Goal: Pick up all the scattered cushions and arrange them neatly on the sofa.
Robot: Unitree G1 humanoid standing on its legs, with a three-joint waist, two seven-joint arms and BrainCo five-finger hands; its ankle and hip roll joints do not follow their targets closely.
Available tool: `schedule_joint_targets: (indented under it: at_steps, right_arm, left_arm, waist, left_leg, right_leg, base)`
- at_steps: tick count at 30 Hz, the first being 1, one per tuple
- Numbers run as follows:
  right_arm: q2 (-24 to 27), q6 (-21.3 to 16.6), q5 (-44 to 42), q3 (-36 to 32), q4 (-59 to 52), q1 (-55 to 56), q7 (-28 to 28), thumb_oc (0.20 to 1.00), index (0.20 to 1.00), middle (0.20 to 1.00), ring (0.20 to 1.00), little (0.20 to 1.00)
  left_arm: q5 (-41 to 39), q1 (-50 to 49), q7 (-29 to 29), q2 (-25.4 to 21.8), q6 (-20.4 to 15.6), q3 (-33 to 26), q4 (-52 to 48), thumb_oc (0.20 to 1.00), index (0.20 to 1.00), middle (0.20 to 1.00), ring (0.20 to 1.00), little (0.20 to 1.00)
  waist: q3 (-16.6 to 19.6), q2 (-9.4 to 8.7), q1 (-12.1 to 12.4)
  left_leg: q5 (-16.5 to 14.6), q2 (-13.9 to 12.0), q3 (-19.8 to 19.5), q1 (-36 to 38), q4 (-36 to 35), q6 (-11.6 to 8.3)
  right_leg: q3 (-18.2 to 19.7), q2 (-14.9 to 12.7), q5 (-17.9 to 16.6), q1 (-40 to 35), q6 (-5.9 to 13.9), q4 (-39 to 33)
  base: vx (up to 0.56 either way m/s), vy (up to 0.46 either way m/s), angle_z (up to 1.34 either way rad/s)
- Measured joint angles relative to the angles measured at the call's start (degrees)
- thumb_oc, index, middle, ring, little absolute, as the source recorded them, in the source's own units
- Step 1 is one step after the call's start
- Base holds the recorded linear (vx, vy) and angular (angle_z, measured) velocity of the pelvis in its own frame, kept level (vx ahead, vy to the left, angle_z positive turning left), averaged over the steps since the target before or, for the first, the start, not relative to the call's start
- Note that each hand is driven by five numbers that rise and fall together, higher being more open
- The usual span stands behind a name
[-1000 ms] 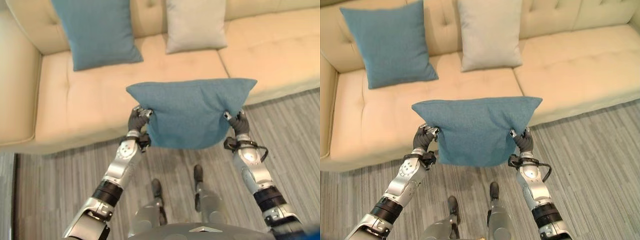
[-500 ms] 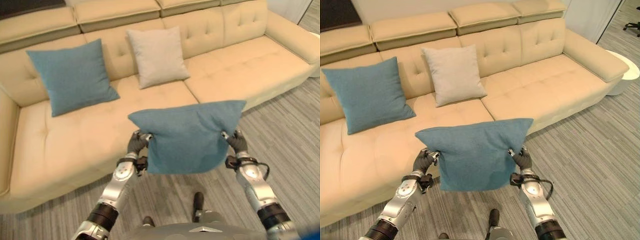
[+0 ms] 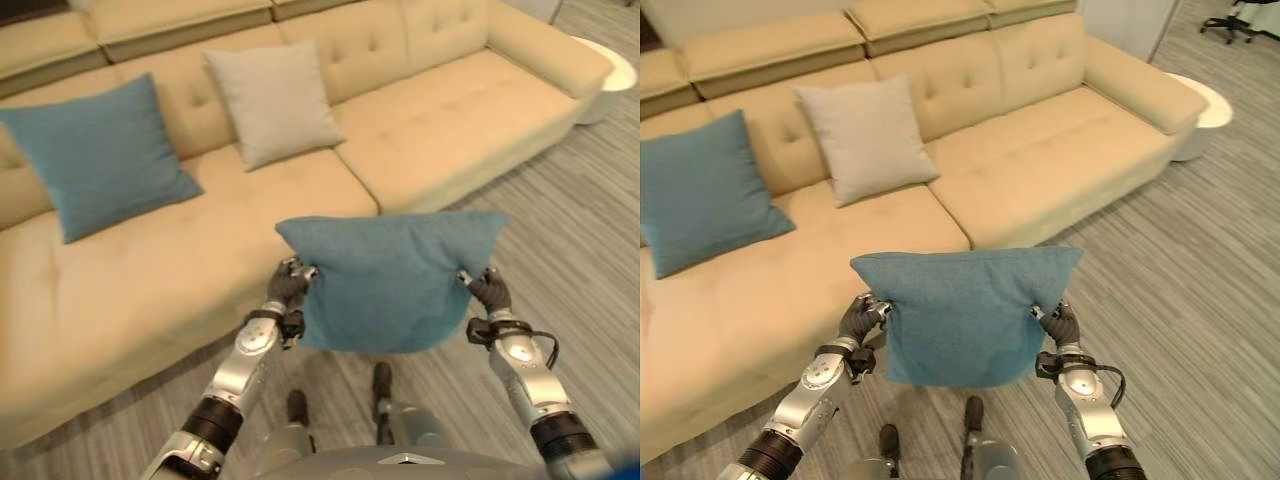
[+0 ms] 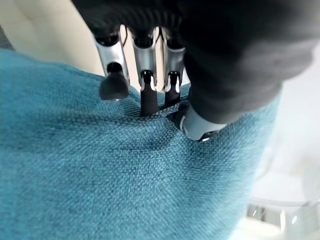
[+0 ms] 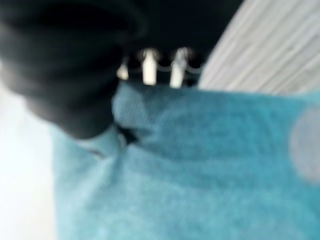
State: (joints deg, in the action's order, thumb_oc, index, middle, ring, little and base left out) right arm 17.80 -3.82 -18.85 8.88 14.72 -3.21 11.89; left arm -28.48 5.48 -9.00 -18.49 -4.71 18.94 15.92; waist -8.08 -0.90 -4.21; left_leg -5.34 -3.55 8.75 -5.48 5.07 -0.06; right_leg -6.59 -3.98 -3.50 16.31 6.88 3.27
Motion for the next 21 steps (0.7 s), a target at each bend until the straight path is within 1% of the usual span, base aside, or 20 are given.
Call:
schedule_joint_targets:
  at_steps: [1, 2, 4, 5, 6, 7, 8, 9, 10, 11, 12, 13, 14, 15, 17, 18, 19, 21]
  right_arm:
    - [0.6, 0.5, 0.0, 0.0, -0.2, 0.0, 0.0, 0.200, 0.200, 0.200, 0.200, 0.200]
    - [0.6, 1.1, 0.0, 0.4, -0.2, 0.1, -0.1, 0.200, 0.200, 0.200, 0.200, 0.200]
    - [0.7, 0.9, 0.0, 0.4, -0.7, 0.3, -0.4, 0.200, 0.200, 0.200, 0.200, 0.200]
    - [0.7, 1.0, 0.0, 0.9, -1.0, 0.2, -0.5, 0.200, 0.200, 0.200, 0.200, 0.200]
    - [0.2, 1.1, 0.1, 1.2, -0.9, 0.1, -0.5, 0.200, 0.200, 0.200, 0.200, 0.200]
    - [0.2, 1.1, 0.1, 2.2, -0.8, -0.2, -0.5, 0.200, 0.200, 0.200, 0.200, 0.200]
    - [0.1, 1.1, 0.1, 2.5, -0.8, -0.3, -0.6, 0.200, 0.200, 0.200, 0.200, 0.200]
    - [0.2, 1.1, 0.1, 3.1, -0.3, -0.8, -0.6, 0.200, 0.200, 0.200, 0.200, 0.200]
    - [0.2, 1.2, 0.1, 3.2, 0.5, -0.7, -0.7, 0.200, 0.200, 0.200, 0.200, 0.200]
    - [0.3, 1.2, 0.1, 3.1, 0.9, -0.5, -0.8, 0.200, 0.200, 0.200, 0.200, 0.200]
    - [0.3, 1.2, 0.1, 2.9, 0.9, -0.2, -1.4, 0.200, 0.200, 0.200, 0.200, 0.200]
    - [0.6, 1.1, 0.1, 2.7, 0.9, 0.1, -2.2, 0.200, 0.200, 0.200, 0.200, 0.200]
    - [0.9, 1.2, 0.1, 2.8, 0.9, 0.2, -2.2, 0.200, 0.200, 0.200, 0.200, 0.200]
    - [1.2, 1.2, 0.1, 2.8, 0.9, 0.2, -2.2, 0.200, 0.200, 0.200, 0.200, 0.200]
    - [1.7, 1.2, 0.1, 2.6, 0.9, 0.9, -2.2, 0.200, 0.200, 0.200, 0.200, 0.200]
    - [1.9, 1.2, 0.1, 2.5, 0.9, 1.0, -2.2, 0.200, 0.200, 0.200, 0.200, 0.200]
    - [2.1, 1.2, 0.1, 2.3, 0.9, 1.0, -2.2, 0.200, 0.200, 0.200, 0.200, 0.200]
    - [2.7, 1.1, 0.1, 2.0, 0.8, 1.2, -2.2, 0.200, 0.200, 0.200, 0.200, 0.200]
  left_arm:
    - [0.0, -0.1, 0.0, -0.3, 0.1, -0.3, -0.1, 0.200, 0.200, 0.200, 0.200, 0.200]
    - [0.1, -0.7, 0.2, -0.8, 0.0, -0.6, -0.1, 0.200, 0.200, 0.200, 0.200, 0.200]
    - [0.5, -1.2, 0.4, 0.1, 0.0, -1.3, -0.3, 0.200, 0.200, 0.200, 0.200, 0.200]
    - [0.5, -1.1, 0.4, 0.2, 0.0, -2.0, -0.3, 0.200, 0.200, 0.200, 0.200, 0.200]
    - [0.5, -1.1, 0.3, -0.3, 0.1, -2.3, -0.2, 0.200, 0.200, 0.200, 0.200, 0.200]
    - [0.5, -1.3, 0.3, -0.5, 0.1, -3.0, 0.0, 0.200, 0.200, 0.200, 0.200, 0.200]
    - [0.5, -1.1, 0.3, -0.5, 0.1, -3.8, 0.0, 0.200, 0.200, 0.200, 0.200, 0.200]
    - [0.5, -1.2, 0.3, -0.4, 0.0, -4.6, -0.1, 0.200, 0.200, 0.200, 0.200, 0.200]
    - [0.5, -1.1, 0.3, 0.1, 0.1, -5.1, -0.1, 0.200, 0.200, 0.200, 0.200, 0.200]
    - [0.5, -1.3, 0.4, 0.2, 0.0, -5.0, -0.1, 0.200, 0.200, 0.200, 0.200, 0.200]
    - [0.5, -1.5, 0.4, 0.4, 0.0, -5.0, -0.1, 0.200, 0.200, 0.200, 0.200, 0.200]
    - [0.5, -1.7, 0.4, 0.3, 0.0, -4.8, -0.1, 0.200, 0.200, 0.200, 0.200, 0.200]
    - [0.8, -1.7, 0.4, 0.4, 0.1, -4.4, -0.1, 0.200, 0.200, 0.200, 0.200, 0.200]
    - [1.0, -1.7, 0.4, 0.6, 0.1, -4.2, -0.1, 0.200, 0.200, 0.200, 0.200, 0.200]
    - [1.0, -1.8, 0.5, 1.4, 0.1, -4.2, -0.1, 0.200, 0.200, 0.200, 0.200, 0.200]
    - [1.0, -2.1, 0.5, 2.1, 0.1, -4.3, -0.1, 0.200, 0.200, 0.200, 0.200, 0.200]
    - [1.0, -2.1, 0.5, 2.4, 0.1, -4.3, -0.1, 0.200, 0.200, 0.200, 0.200, 0.200]
    - [1.0, -2.1, 1.0, 2.8, 0.2, -4.1, 0.0, 0.200, 0.200, 0.200, 0.200, 0.200]
  waist:
    - [-0.2, 0.74, -1.0]
    - [0.5, -0.74, -0.9]
    - [0.9, 0.12, -1.4]
    - [0.8, 0.00, -1.5]
    - [0.8, -0.09, -1.1]
    - [0.8, 0.03, -0.9]
    - [0.6, -0.24, -1.1]
    - [0.5, -0.07, -0.7]
    - [0.4, 0.09, -1.1]
    - [0.4, 0.22, -1.0]
    - [0.4, 0.20, -0.7]
    - [0.3, 0.47, -0.8]
    - [0.2, 0.87, -0.5]
    - [0.1, 1.19, -0.2]
    - [0.2, 1.44, 0.6]
    - [0.3, 1.44, 1.3]
    - [0.3, 1.58, 1.3]
    - [0.4, 1.73, 1.2]
  left_leg:
    - [0.7, 0.7, 1.0, 1.7, -1.5, 0.12]
    - [2.0, 1.9, 2.0, 4.0, -3.1, 0.00]
    - [1.7, 2.6, 4.1, 5.8, -4.1, 0.55]
    - [2.0, 3.7, 6.5, 6.2, -5.0, 0.83]
    - [1.9, 3.8, 7.2, 6.1, -4.7, 0.94]
    - [1.9, 3.3, 8.6, 6.4, -5.2, 1.12]
    - [1.7, 3.6, 9.9, 6.2, -4.9, 1.45]
    - [1.7, 3.0, 11.3, 6.2, -5.2, 1.77]
    - [1.7, 2.9, 11.3, 6.2, -5.4, 2.11]
    - [1.2, 2.7, 11.4, 6.4, -5.5, 2.27]
    - [1.7, 2.6, 11.1, 6.7, -6.1, 1.89]
    - [3.0, 2.2, 10.7, 6.9, -7.3, 1.29]
    - [3.3, 1.5, 10.8, 6.9, -7.4, 0.83]
    - [3.5, 0.9, 10.5, 6.9, -7.2, 0.54]
    - [3.9, -0.3, 9.3, 7.3, -7.1, -0.06]
    - [4.1, -1.3, 9.3, 7.7, -6.8, -0.32]
    - [4.1, -1.4, 8.9, 7.8, -6.7, -0.60]
    - [5.1, -2.1, 8.0, 7.7, -6.5, -1.95]
  right_leg:
    - [0.1, -0.8, 0.0, -0.5, -0.51, 4.7]
    - [2.4, -2.5, 1.3, -3.8, -1.57, 3.3]
    - [4.4, -2.3, -1.1, -5.2, -2.29, 1.1]
    - [6.0, -2.1, -2.6, -4.5, -1.95, 0.3]
    - [6.1, -1.7, -4.3, -3.6, -1.83, 0.2]
    - [6.2, -2.1, -5.1, -3.2, -0.96, -0.2]
    - [6.1, -2.1, -6.7, -3.1, -0.57, -1.5]
    - [3.5, -2.5, -6.9, -2.8, 0.84, -2.3]
    - [-1.6, -3.7, -4.5, -3.0, 0.35, 0.0]
    - [-3.4, -4.0, -2.7, -3.3, 0.72, 2.4]
    - [-3.7, -3.9, 0.2, -3.3, 0.75, 4.9]
    - [-3.4, -3.6, 2.5, -3.4, -1.07, 5.4]
    - [-5.6, -3.3, 2.3, -4.1, -2.07, 4.0]
    - [-6.2, -2.3, 1.4, -5.3, -3.23, 2.2]
    - [-6.2, 0.0, -0.6, -8.5, -4.71, -3.1]
    - [-6.2, 1.3, -2.5, -11.5, -4.87, -8.4]
    - [-6.1, 1.7, -2.5, -11.8, -5.13, -8.6]
    - [-6.4, 2.4, -2.3, -12.2, -5.26, -8.5]
  base:
    - [0.13, 0.212, -0.67]
    - [0.08, 0.148, -0.49]
    - [0.04, 0.169, -0.61]
    - [-0.04, 0.116, -0.78]
    - [-0.04, 0.096, -0.86]
    - [-0.04, 0.038, -0.77]
    - [0.00, 0.048, -0.67]
    - [0.05, 0.060, -0.47]
    - [0.04, 0.060, -0.30]
    - [0.03, 0.035, -0.17]
    - [0.00, -0.086, 0.04]
    - [0.04, -0.141, 0.09]
    - [0.05, -0.175, 0.19]
    - [0.08, -0.152, 0.10]
    - [0.09, -0.162, 0.06]
    - [0.08, -0.125, -0.05]
    - [0.10, -0.155, -0.02]
    - [0.05, -0.140, 0.12]
